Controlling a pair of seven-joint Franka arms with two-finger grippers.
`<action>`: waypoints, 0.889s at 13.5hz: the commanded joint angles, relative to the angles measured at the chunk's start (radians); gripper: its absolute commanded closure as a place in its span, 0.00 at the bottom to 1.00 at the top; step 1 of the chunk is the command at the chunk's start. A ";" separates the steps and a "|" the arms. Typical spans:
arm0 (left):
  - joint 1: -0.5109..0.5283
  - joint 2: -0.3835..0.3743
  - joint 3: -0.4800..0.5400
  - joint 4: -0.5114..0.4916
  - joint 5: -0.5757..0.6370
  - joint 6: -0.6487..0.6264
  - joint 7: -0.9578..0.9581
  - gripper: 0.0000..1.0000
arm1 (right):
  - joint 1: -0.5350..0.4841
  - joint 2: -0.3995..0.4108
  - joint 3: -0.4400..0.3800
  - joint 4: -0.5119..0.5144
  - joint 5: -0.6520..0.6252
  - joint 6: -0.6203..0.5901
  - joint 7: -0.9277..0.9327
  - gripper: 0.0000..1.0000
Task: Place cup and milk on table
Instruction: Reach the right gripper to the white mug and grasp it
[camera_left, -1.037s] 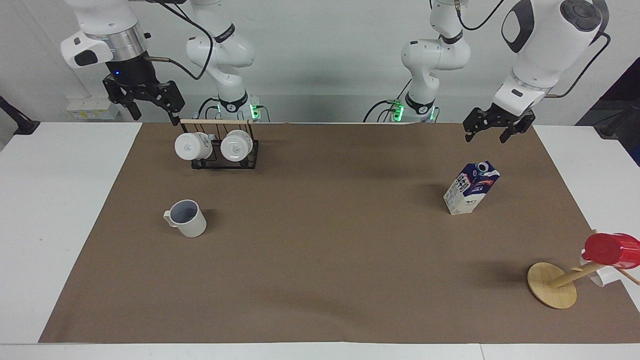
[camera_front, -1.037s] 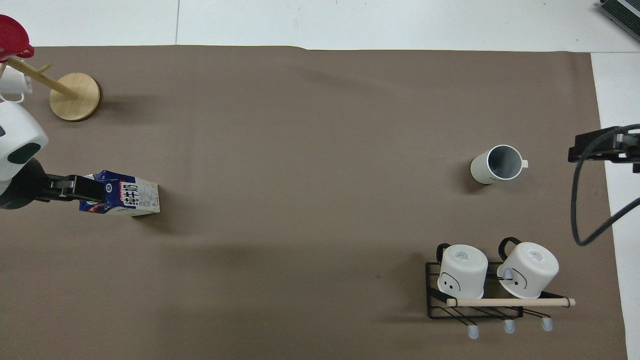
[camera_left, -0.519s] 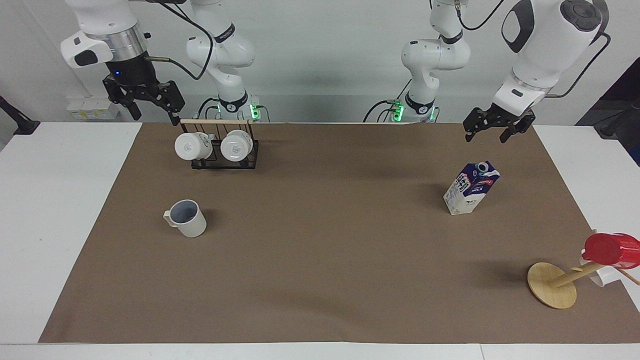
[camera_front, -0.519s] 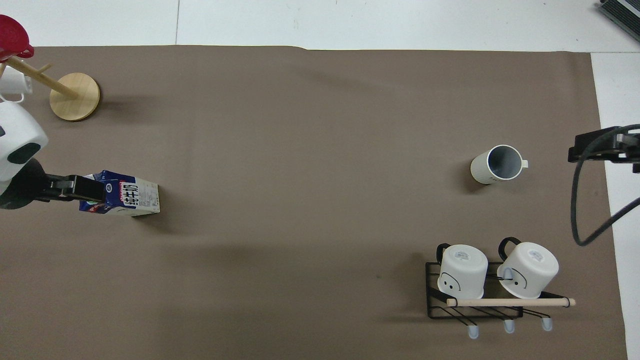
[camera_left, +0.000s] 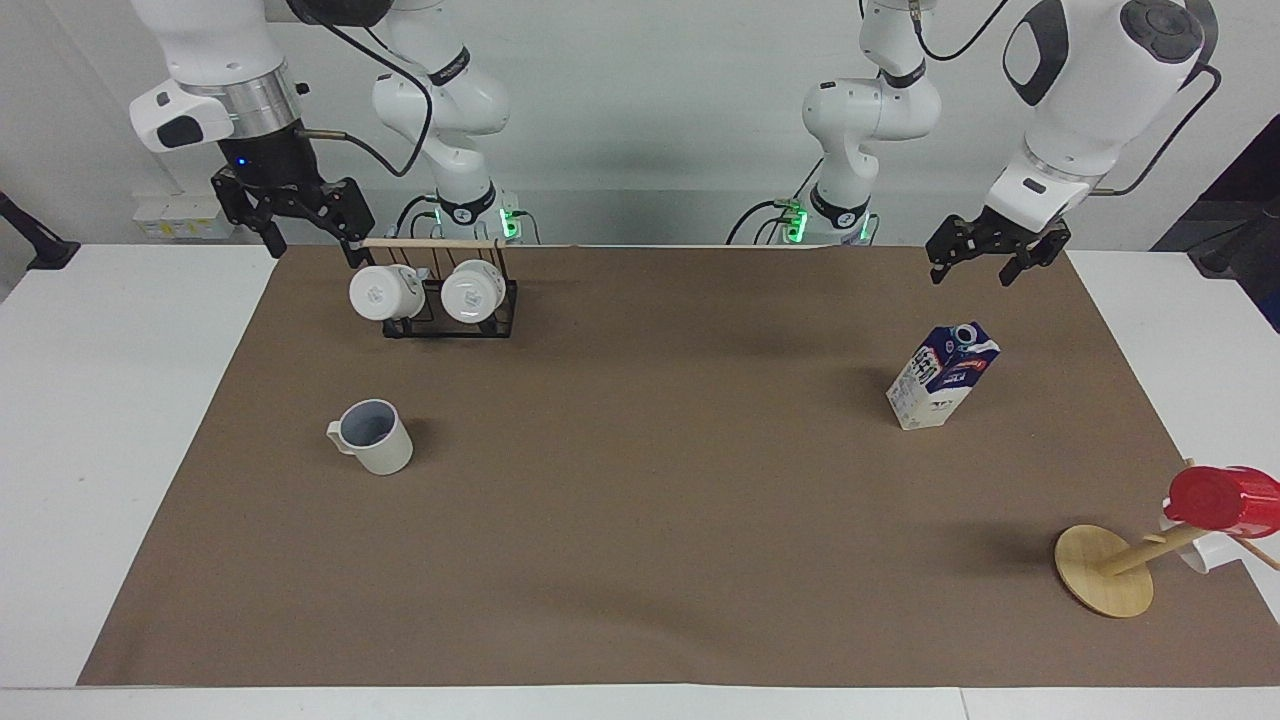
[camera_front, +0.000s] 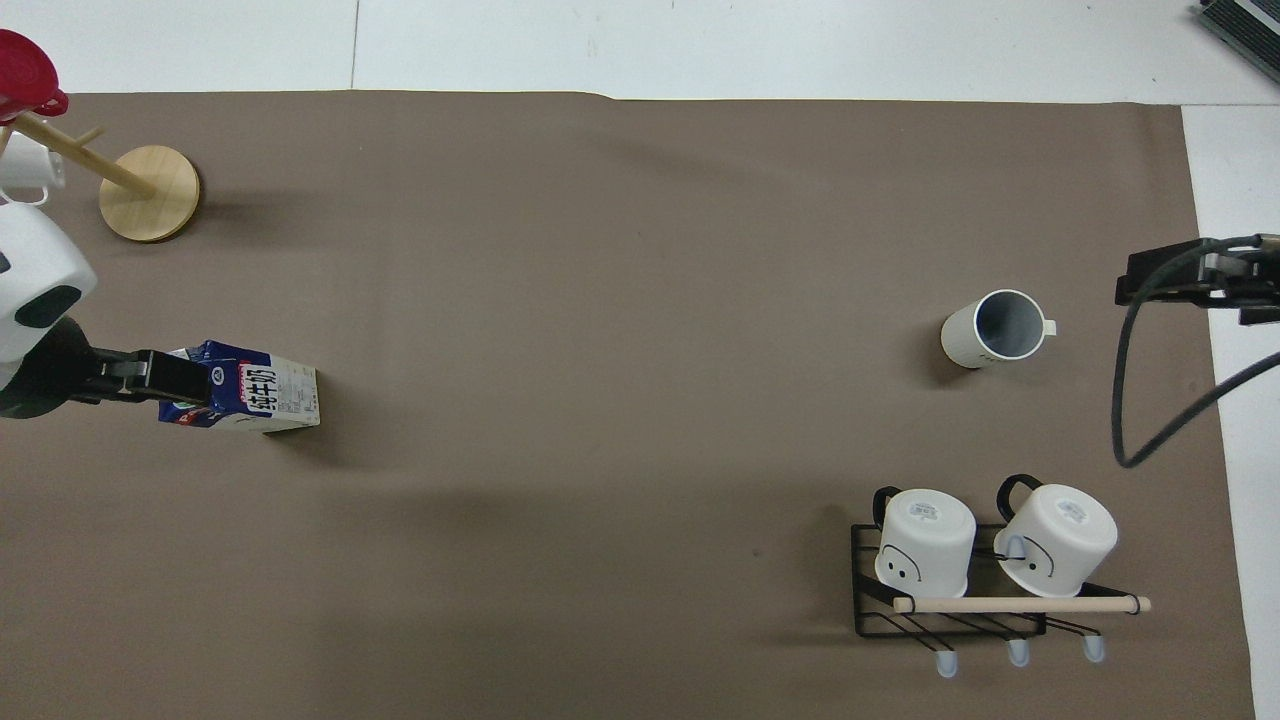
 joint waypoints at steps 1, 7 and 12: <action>0.005 -0.003 -0.004 0.012 0.018 -0.014 0.006 0.00 | -0.005 -0.003 0.006 -0.107 0.010 0.121 -0.036 0.00; 0.003 -0.003 -0.004 0.012 0.018 -0.017 -0.001 0.00 | -0.004 0.150 0.009 -0.126 0.010 0.271 -0.025 0.00; 0.028 -0.020 0.003 -0.088 0.009 0.048 0.012 0.00 | 0.023 0.234 0.009 -0.219 0.010 0.470 -0.021 0.00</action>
